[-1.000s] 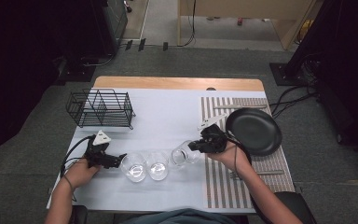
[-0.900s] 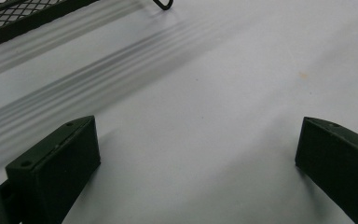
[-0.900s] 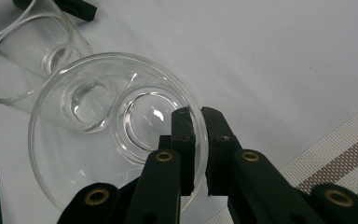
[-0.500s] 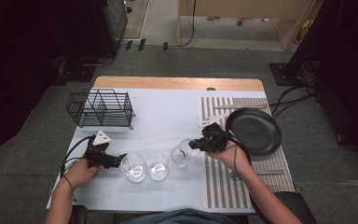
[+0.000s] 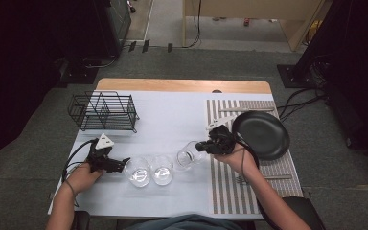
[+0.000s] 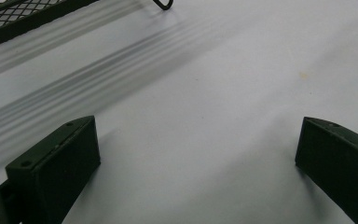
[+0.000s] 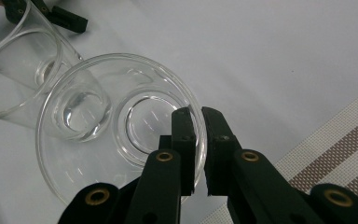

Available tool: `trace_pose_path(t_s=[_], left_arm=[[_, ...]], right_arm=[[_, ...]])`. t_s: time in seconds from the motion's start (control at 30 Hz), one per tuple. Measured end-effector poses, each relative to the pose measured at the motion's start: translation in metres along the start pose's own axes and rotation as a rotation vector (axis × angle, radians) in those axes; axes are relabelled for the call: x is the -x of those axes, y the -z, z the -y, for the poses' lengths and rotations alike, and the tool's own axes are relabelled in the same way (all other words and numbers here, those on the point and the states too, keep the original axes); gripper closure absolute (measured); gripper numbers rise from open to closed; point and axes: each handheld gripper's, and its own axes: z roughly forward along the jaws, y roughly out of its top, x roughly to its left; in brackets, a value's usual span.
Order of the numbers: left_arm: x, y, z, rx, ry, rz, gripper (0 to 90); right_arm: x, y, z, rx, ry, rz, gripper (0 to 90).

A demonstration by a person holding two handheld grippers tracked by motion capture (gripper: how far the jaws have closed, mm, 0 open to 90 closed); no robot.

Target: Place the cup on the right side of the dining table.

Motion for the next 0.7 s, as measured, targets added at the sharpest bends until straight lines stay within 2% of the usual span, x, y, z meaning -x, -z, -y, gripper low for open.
trace_pose_path(t_s=[0.7], left_arm=[[0.0, 0.0, 0.0, 0.0, 0.0, 0.0, 0.0]], right_arm=[[0.0057, 0.0046, -0.002, 0.043, -0.031, 0.023, 85.3]])
